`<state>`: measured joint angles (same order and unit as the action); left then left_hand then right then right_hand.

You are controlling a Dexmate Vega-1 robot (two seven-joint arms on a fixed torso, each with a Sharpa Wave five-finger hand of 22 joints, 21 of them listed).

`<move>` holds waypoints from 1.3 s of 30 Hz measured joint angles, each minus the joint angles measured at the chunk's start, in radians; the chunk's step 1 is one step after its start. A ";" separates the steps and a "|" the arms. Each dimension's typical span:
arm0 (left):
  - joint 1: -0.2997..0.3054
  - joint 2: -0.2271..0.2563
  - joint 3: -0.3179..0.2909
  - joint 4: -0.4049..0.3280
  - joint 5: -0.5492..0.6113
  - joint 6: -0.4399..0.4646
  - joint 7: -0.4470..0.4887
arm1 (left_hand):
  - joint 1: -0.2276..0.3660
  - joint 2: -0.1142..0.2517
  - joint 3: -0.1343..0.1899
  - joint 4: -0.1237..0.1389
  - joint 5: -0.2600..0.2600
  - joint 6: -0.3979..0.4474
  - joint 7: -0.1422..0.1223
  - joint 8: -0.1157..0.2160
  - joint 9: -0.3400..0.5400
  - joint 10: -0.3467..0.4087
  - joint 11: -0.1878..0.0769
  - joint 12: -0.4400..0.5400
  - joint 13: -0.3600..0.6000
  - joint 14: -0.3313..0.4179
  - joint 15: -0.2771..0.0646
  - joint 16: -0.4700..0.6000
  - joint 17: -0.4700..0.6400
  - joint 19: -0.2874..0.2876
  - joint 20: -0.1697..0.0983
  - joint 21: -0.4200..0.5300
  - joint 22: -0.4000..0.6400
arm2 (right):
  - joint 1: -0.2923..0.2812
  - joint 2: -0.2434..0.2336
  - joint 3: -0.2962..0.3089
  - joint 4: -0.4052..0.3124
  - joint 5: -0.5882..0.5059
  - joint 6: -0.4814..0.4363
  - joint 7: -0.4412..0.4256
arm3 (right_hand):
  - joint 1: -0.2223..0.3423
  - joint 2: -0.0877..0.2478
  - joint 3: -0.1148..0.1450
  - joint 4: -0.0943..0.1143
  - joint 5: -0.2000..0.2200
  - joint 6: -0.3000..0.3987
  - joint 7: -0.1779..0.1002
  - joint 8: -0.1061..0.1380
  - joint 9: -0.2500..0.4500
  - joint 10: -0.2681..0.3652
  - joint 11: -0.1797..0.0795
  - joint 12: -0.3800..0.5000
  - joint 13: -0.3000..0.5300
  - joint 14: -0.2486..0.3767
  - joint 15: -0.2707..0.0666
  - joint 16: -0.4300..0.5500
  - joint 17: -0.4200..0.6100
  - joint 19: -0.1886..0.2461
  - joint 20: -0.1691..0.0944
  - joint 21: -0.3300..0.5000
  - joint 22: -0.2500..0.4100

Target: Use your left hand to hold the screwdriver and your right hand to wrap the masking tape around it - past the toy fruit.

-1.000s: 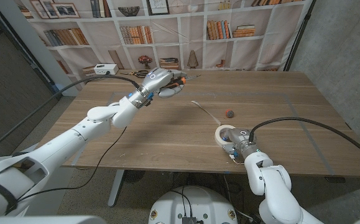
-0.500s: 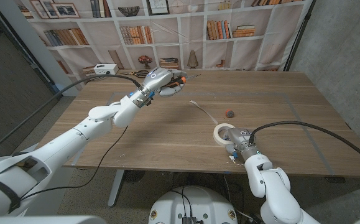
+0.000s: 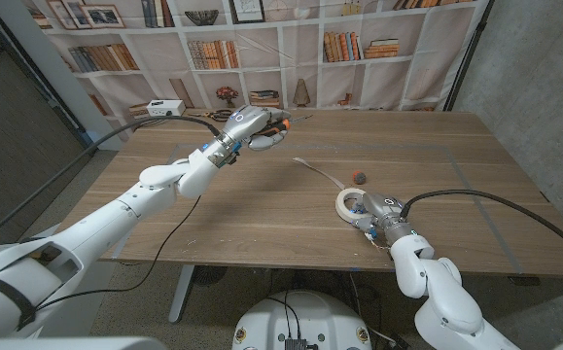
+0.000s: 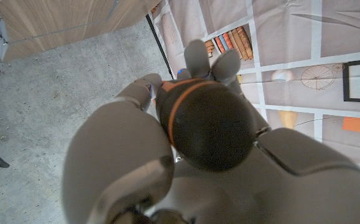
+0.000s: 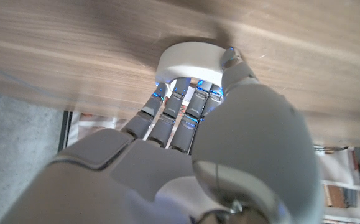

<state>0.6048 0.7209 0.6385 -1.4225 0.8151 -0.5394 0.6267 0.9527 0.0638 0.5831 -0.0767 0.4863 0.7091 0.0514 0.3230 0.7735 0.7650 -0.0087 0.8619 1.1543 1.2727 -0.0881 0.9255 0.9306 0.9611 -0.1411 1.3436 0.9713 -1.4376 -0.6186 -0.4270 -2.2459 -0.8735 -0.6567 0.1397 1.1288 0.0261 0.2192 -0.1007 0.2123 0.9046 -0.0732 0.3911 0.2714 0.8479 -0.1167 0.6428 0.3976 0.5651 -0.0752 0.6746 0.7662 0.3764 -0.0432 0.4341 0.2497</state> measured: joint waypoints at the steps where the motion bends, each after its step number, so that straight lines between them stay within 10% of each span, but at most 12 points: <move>1: 0.000 -0.001 0.000 0.001 -0.005 -0.001 -0.003 | 0.000 0.000 0.000 0.000 -0.005 0.000 0.000 0.000 0.000 0.000 0.000 0.000 0.000 0.000 0.000 0.000 0.000 0.000 0.000 0.000 0.000 | -0.007 0.008 0.073 -0.003 0.010 0.002 0.001 | 0.000 0.000 0.000 0.000 0.000 0.000 0.000 0.003 0.000 -0.007 0.006 0.005 0.000 0.000 0.000 0.000 0.000 -0.005 -0.001 0.000 0.000; 10: -0.002 -0.009 0.001 0.005 -0.013 0.009 -0.008 | 0.000 0.000 0.000 0.000 -0.008 0.000 0.000 -0.004 0.001 0.000 0.000 0.004 0.001 0.001 -0.001 -0.001 0.003 0.000 0.000 0.000 0.008 | -0.002 0.000 0.282 0.029 0.327 0.114 0.103 | 0.000 0.000 -0.011 0.011 0.025 -0.001 0.001 0.026 0.000 -0.063 0.001 0.102 0.000 -0.008 0.008 0.001 0.000 -0.041 0.010 0.022 0.018; 17: 0.003 -0.013 0.001 -0.003 -0.021 0.026 -0.011 | 0.000 0.000 0.000 0.000 -0.008 0.000 0.000 -0.006 0.000 0.002 -0.002 0.004 0.001 0.001 -0.001 0.001 0.007 0.000 0.000 0.000 0.013 | 0.042 -0.038 0.394 0.142 0.555 0.239 0.223 | 0.000 0.000 -0.012 0.012 0.036 -0.046 0.017 0.116 0.039 -0.093 0.006 0.171 0.000 -0.009 0.007 0.001 0.003 -0.059 0.017 0.042 0.025; 19: 0.006 -0.014 0.001 -0.007 -0.024 0.028 -0.012 | 0.000 0.000 0.000 0.000 -0.008 0.000 0.000 -0.008 0.001 0.002 -0.002 0.004 0.001 0.001 -0.001 0.004 0.007 0.000 0.000 0.000 0.017 | 0.058 -0.049 0.404 0.176 0.624 0.281 0.270 | 0.000 0.000 -0.012 0.012 0.040 -0.050 0.016 0.126 0.143 -0.095 0.008 0.188 0.000 -0.025 -0.009 0.001 0.059 -0.067 0.016 0.046 0.025; 21: 0.009 -0.015 -0.001 -0.013 -0.027 0.031 -0.014 | 0.000 0.000 0.003 -0.003 -0.008 0.000 0.000 -0.008 0.002 0.002 -0.002 0.004 0.001 0.001 -0.001 0.004 0.009 0.000 0.000 0.000 0.018 | 0.073 -0.059 0.410 0.210 0.700 0.325 0.324 | 0.000 0.000 -0.009 0.009 0.042 -0.059 0.022 0.144 0.196 -0.100 0.006 0.205 0.000 -0.050 -0.027 0.001 0.248 -0.145 -0.062 0.064 0.036; 34: 0.036 -0.015 -0.016 -0.054 -0.048 0.065 -0.031 | 0.000 0.000 0.004 -0.004 -0.008 0.000 0.000 -0.004 0.006 0.002 -0.002 0.007 0.001 0.001 -0.001 0.004 0.012 0.000 0.000 0.000 0.020 | 0.177 -0.058 0.376 0.519 1.156 0.583 0.595 | 0.000 0.000 -0.008 0.008 0.042 -0.094 0.018 0.205 0.279 -0.107 0.001 0.228 0.000 -0.047 -0.033 0.001 0.311 -0.145 -0.062 0.089 0.033; 39: 0.048 -0.014 -0.019 -0.071 -0.048 0.077 -0.035 | 0.000 0.000 0.004 -0.004 -0.008 0.000 0.000 -0.004 0.006 0.002 -0.002 0.007 0.001 0.001 -0.001 0.004 0.009 0.000 0.000 0.000 0.019 | 0.170 -0.037 0.371 0.553 1.330 0.661 0.590 | 0.000 0.000 -0.013 0.013 0.042 -0.115 0.013 0.215 0.281 -0.117 -0.009 0.244 0.000 -0.043 -0.027 0.030 0.311 -0.066 0.023 0.095 0.036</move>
<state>0.6523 0.7069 0.6192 -1.4931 0.7667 -0.4624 0.5917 0.9527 0.0638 0.5874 -0.0811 0.4785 0.7096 0.0516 0.3194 0.7795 0.7669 -0.0102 0.8691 1.1554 1.2740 -0.0895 0.9292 0.9398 0.9609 -0.1409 1.3438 0.9907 -1.2672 -0.6561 -0.0556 -1.6925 0.4563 0.0042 0.7301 1.1287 0.0261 0.2065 -0.0880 0.2545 0.7899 -0.0606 0.6062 0.5528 0.7309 -0.1256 0.8871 0.3975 0.5216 -0.1026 0.7049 1.0768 0.3099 -0.0198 0.5293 0.2855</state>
